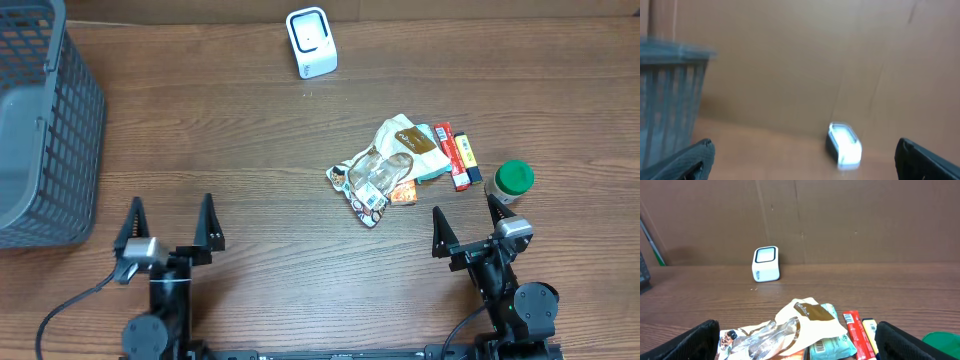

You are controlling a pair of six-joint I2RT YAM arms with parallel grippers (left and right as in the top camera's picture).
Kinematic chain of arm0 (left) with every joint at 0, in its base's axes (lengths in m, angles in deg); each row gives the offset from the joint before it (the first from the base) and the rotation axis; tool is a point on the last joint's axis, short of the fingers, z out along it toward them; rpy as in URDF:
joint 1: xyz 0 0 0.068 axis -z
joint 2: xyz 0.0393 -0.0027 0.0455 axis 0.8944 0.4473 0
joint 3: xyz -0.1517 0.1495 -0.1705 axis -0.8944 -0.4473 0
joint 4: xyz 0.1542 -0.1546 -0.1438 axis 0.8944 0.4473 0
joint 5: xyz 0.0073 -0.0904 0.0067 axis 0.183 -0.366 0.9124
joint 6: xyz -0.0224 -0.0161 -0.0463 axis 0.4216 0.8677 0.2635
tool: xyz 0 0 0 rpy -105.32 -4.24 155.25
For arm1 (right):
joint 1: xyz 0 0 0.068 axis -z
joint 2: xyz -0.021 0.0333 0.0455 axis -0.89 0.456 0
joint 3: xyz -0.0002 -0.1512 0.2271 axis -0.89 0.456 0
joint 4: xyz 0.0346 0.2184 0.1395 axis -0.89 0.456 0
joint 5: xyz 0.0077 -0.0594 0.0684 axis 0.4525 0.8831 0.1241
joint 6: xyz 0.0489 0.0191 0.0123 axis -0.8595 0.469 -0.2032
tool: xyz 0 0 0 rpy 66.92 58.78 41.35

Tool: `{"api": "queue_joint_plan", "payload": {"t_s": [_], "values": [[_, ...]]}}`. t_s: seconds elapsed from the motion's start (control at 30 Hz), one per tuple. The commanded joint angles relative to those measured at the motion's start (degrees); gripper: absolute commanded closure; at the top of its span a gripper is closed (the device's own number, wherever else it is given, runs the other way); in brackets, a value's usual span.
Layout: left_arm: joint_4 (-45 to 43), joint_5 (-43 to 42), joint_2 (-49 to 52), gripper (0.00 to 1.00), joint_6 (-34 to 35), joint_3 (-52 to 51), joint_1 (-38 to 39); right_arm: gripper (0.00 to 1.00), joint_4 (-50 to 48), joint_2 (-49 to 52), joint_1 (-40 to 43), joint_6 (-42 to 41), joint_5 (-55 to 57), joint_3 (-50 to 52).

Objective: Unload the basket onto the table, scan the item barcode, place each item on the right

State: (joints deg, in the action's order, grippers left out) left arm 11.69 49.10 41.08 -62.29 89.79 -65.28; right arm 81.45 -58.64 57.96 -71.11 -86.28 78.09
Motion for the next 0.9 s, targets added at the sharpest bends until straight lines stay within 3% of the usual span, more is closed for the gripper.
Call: {"api": "queue_joint_plan", "payload": {"t_s": [0.0,0.13,0.3,0.87], "values": [[7.06,0.85,-0.66,0.00,0.11,-0.79,0.33,0.00,-0.13,-0.52,0.26,0.39,0.50,0.61],[17.40,1.22,-0.66,0.00,-0.72,-0.79,0.33,0.00,-0.13,-0.52,0.26,0.39,0.50,0.61],[17.14,1.03,-0.68,0.00,-5.05,-0.79,0.37,0.00,-0.13,-0.52,0.26,0.39,0.50,0.61],[17.11,1.01,-0.63,0.00,-5.03,-0.79,0.37,0.00,-0.13,-0.52,0.26,0.39,0.50,0.61]]}}
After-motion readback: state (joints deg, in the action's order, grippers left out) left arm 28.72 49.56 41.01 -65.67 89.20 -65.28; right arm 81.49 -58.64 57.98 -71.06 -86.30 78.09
